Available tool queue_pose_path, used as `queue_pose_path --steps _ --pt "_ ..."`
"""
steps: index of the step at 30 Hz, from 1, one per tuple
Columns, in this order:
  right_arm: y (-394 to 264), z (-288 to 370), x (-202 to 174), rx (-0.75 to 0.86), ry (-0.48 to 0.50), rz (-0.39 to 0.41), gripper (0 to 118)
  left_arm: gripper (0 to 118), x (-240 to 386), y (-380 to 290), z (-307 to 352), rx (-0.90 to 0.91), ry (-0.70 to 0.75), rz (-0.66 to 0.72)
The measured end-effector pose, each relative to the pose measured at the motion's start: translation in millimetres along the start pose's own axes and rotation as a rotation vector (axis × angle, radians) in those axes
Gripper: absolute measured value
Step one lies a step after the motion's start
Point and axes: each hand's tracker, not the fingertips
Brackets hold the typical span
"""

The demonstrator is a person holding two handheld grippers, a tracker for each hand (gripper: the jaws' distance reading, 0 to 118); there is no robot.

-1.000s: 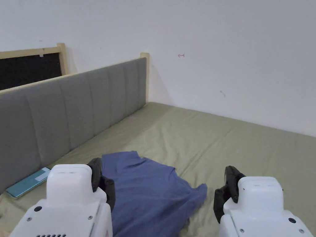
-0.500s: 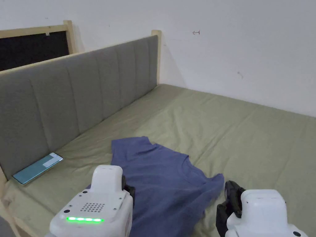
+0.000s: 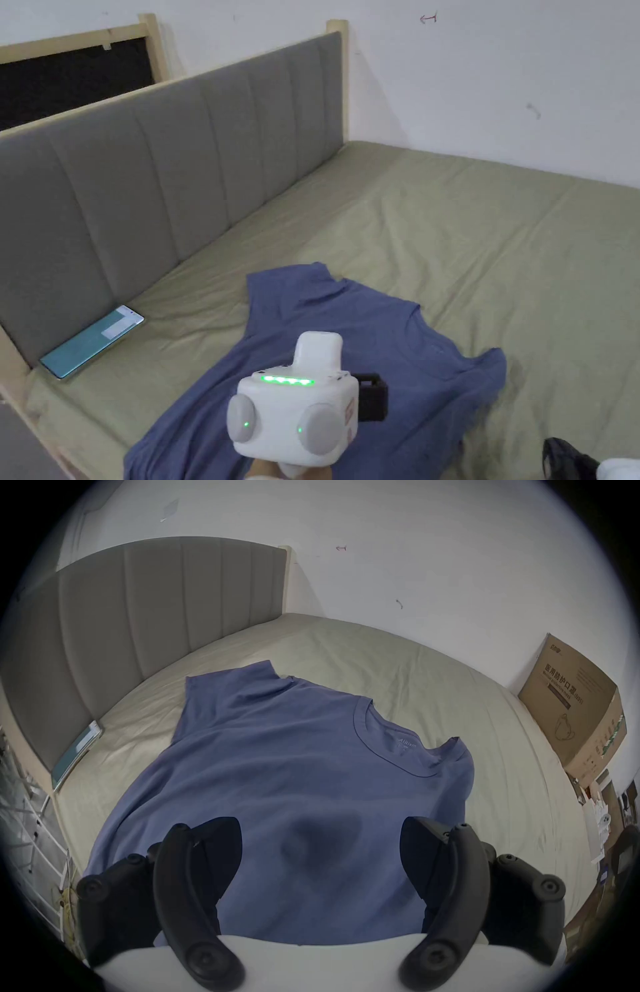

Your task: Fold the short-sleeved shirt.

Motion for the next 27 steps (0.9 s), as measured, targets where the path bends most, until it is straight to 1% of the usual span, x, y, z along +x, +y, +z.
queue_pose_path --steps 2,3,5,7,8,9,10,11,12,13,14,17,18,22,24,25,27 --pt "-4.2 -5.1 2.4 -0.019 -0.008 0.000 0 101 4.5 2.2 -18.5 -0.044 -0.011 -0.026" --pt "-6.6 -7.2 3.4 -0.032 -0.011 0.001 0 102 7.3 1.3 -29.9 -0.094 -0.011 -0.045" --pt "-11.0 -9.8 4.9 -0.053 -0.012 0.002 0 102 11.0 -4.2 -52.5 -0.142 -0.014 -0.044" --pt "-14.8 -12.7 6.0 -0.074 -0.017 0.006 0 100 10.8 -14.7 -79.4 -0.246 -0.009 -0.027" --pt "-16.6 -13.7 6.2 -0.085 -0.019 0.006 0 99 13.1 -22.1 -84.4 -0.256 0.034 -0.044" --pt "-17.9 -14.5 6.9 -0.094 -0.021 0.006 0 94 18.0 -20.7 -77.1 -0.179 0.043 -0.089" --pt "-19.4 -15.2 8.0 -0.101 -0.022 0.004 0 83 22.2 -16.6 -71.4 -0.203 0.064 -0.102" --pt "-21.1 -15.9 8.8 -0.107 -0.024 0.001 0 59 21.9 -14.9 -67.5 -0.188 0.087 -0.096" --pt "-22.3 -16.9 8.9 -0.115 -0.025 -0.004 0 40 18.8 -14.4 -65.3 -0.160 0.112 -0.066" --pt "-23.3 -18.5 9.6 -0.126 -0.029 -0.015 0 27 14.0 -14.3 -65.9 -0.156 0.138 -0.031" --pt "-24.3 -19.1 10.8 -0.135 -0.031 -0.029 0 19 6.9 -12.8 -68.0 -0.167 0.135 0.003" --pt "-27.3 -16.4 14.6 -0.144 -0.023 -0.063 0 6 -4.1 -8.1 -68.9 -0.189 0.091 0.031" --pt "-28.0 -15.6 15.8 -0.147 -0.025 -0.067 0 6 -7.1 -6.1 -69.0 -0.195 0.085 0.045" --pt "-28.6 -9.1 26.4 -0.152 -0.055 -0.088 0 6 -22.0 3.3 -65.5 -0.228 0.038 0.236" --pt "-27.5 -2.6 35.8 -0.145 -0.067 -0.113 0 5 -22.0 8.4 -62.7 -0.240 0.026 0.248" --pt "-27.4 1.0 42.0 -0.139 -0.072 -0.125 0 5 -22.6 11.0 -57.9 -0.233 0.007 0.280" --pt "-27.1 7.9 54.5 -0.132 -0.100 -0.140 0 5 -27.6 15.9 -50.4 -0.213 -0.074 0.423"
